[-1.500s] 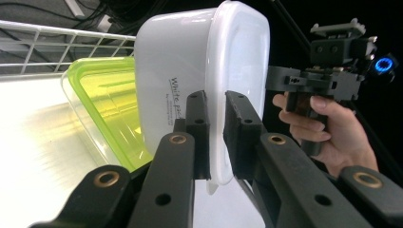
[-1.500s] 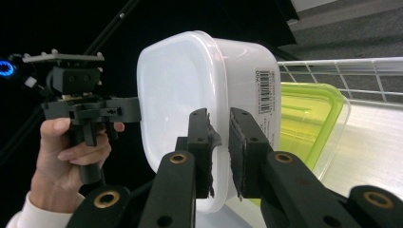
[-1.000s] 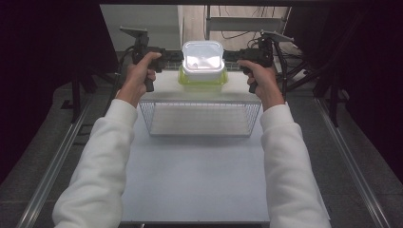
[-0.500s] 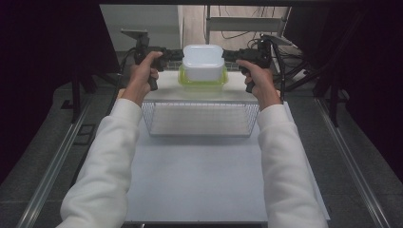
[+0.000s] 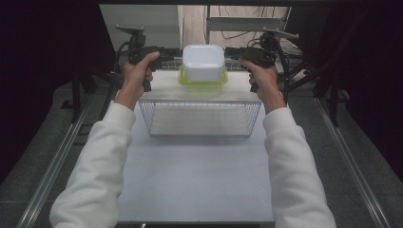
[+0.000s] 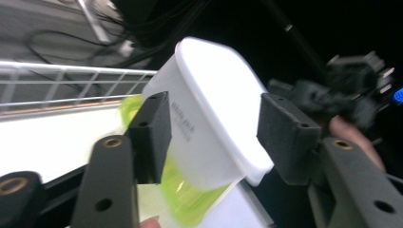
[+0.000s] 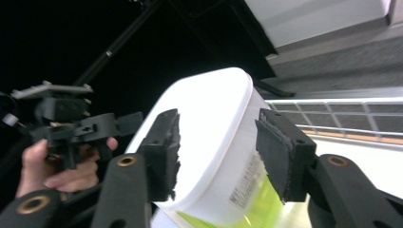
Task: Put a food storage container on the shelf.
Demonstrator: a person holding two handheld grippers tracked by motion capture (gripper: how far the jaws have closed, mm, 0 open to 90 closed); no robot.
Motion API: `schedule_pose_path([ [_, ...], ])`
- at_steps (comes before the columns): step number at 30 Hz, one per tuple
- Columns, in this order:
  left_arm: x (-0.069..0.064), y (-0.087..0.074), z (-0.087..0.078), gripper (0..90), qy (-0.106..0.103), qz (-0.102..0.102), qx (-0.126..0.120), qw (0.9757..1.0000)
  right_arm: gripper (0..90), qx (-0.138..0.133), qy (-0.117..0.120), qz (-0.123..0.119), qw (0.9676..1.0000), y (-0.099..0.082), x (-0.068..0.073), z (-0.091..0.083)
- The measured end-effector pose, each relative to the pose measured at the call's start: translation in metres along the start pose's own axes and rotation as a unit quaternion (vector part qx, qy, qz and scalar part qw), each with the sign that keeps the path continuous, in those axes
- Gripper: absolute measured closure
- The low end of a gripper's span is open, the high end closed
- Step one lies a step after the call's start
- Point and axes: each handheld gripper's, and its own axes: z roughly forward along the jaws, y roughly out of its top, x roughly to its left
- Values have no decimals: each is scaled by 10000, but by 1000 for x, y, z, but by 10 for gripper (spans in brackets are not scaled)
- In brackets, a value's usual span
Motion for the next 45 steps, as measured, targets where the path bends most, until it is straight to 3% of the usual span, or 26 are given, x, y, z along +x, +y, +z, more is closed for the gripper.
schedule_pose_path([
  [4, -8, -7, -12, 381, 143, 337, 3, 9993, 429, 141, -85, -504, 9986, -2, 8, -12],
  [6, -11, -12, -18, 360, 66, 405, -13, 9992, 412, 148, -26, -637, 9979, -5, 12, -19],
  [8, -14, -18, -26, 343, 140, 544, -31, 9984, 394, 214, 42, -729, 9971, -9, 15, -24],
  [11, -20, -28, -37, 325, 290, 865, 22, 9958, 365, 333, -15, -946, 9950, -19, 18, -31],
  [13, -22, -37, -44, 319, 282, 1014, 37, 9944, 356, 359, 13, -1100, 9933, -27, 20, -36],
  [18, -24, -64, -55, 315, 345, 1256, 178, 9913, 342, 518, -60, -1537, 9867, -49, 21, -50],
  [23, -27, -90, -64, 311, 391, 1530, 297, 9870, 333, 599, -141, -1790, 9819, -72, 16, -65],
  [29, -29, -120, -70, 310, 320, 1734, 417, 9835, 334, 724, -229, -2033, 9762, -100, 11, -77],
  [32, -25, -138, -72, 311, 355, 1735, 464, 9831, 334, 874, -298, -2207, 9710, -118, 12, -82],
  [36, -20, -163, -70, 313, 516, 1755, 670, 9808, 333, 1147, -286, -2264, 9668, -145, 9, -88],
  [38, -18, -178, -69, 313, 600, 1798, 808, 9785, 330, 1257, -280, -2275, 9652, -158, 5, -90],
  [40, -14, -191, -68, 313, 622, 1792, 941, 9773, 328, 1344, -260, -2210, 9656, -170, 1, -93],
  [44, -5, -215, -68, 312, 655, 1661, 1107, 9777, 324, 1435, -226, -2077, 9673, -190, -8, -99],
  [45, -2, -220, -69, 313, 679, 1669, 1181, 9765, 322, 1469, -220, -2039, 9677, -195, -11, -100],
])
